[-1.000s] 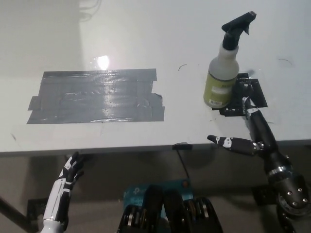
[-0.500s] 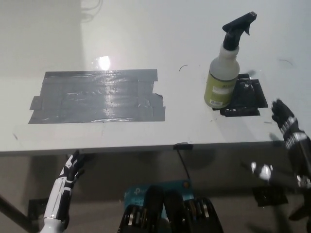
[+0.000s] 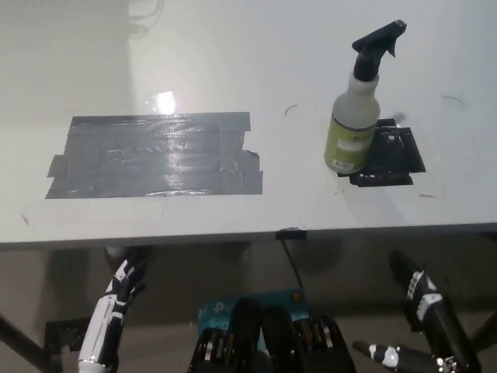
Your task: A person hands a spray bottle to the robot which it grabs with its right hand and places on the black spot infront of it on the table
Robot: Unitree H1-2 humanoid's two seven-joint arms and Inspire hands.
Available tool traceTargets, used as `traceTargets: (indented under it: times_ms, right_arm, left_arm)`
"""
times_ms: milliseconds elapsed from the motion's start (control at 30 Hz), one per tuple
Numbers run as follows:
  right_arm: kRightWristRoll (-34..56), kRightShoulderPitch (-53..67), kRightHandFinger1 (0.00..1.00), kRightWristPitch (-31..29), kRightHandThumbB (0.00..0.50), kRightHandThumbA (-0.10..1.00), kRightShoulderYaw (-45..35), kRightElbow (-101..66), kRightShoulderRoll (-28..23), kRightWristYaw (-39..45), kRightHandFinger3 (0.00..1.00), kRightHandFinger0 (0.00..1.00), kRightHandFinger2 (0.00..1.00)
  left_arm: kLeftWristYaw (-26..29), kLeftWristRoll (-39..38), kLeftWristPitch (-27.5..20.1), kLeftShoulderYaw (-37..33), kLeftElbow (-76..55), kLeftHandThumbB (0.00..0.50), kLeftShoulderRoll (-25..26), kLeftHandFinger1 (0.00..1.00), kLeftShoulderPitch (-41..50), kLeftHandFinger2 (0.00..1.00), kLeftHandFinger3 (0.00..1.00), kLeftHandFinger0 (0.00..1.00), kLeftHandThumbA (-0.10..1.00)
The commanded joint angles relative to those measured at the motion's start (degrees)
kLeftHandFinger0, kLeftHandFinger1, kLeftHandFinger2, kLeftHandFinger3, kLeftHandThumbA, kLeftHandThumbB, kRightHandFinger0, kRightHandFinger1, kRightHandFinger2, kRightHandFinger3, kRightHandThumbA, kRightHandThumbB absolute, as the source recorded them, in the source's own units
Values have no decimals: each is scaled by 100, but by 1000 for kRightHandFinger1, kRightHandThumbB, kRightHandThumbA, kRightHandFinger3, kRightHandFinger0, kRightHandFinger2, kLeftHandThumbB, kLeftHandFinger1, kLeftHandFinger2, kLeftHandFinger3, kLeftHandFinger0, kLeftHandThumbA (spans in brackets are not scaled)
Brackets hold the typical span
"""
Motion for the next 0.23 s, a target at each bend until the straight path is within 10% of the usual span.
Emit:
traceTargets:
  times_ms: [0, 200]
  right_arm:
    - [-42, -73, 1000, -187, 500, 1000, 74, 121, -72, 262, 1000, 1000, 1000]
    - [-37, -71, 1000, -171, 500, 1000, 44, 184, -68, 337, 1000, 1000, 1000]
  left_arm:
    - [-55, 55, -149, -52, -200, 99, 41, 1000, 72, 1000, 1000, 1000, 1000]
    - [-60, 41, -146, -56, -213, 89, 37, 1000, 83, 1000, 1000, 1000, 1000]
